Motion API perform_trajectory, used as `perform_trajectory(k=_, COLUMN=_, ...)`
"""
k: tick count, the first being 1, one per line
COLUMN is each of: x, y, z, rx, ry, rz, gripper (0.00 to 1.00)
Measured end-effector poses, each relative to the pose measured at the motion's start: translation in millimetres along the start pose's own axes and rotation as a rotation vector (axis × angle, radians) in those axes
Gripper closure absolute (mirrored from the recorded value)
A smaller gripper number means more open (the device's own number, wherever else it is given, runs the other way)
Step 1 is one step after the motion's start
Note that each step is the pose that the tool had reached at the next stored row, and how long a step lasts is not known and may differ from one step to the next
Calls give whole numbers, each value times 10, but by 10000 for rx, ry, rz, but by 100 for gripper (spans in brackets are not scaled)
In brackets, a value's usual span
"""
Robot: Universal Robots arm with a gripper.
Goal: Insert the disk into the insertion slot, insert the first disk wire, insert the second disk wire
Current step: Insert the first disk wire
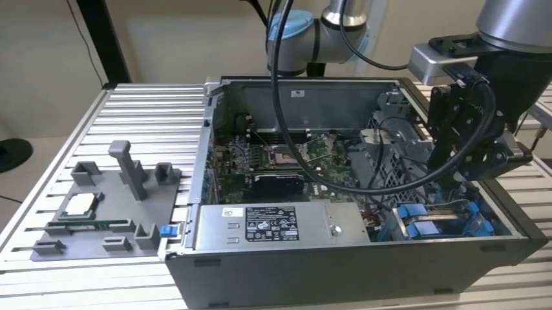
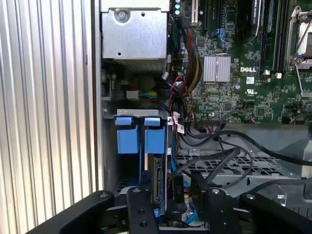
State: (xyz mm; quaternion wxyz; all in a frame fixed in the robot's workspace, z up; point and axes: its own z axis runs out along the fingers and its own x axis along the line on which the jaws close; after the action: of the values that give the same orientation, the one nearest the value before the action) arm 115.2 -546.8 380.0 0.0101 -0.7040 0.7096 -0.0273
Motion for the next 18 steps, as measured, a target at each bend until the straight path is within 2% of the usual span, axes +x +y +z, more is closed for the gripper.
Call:
perform_trajectory(k=9, x=5, y=-1, z=-13, rx=21, ry=-44, rz=-759, gripper=0)
perform_trajectory(k=15, x=33, y=-1, z=-13, rx=25, ry=-58, rz=-819, gripper=0)
perform_trajectory(k=18, x=32, y=0, z=-12, rx=40, ry=-114, rz=-817, gripper=0)
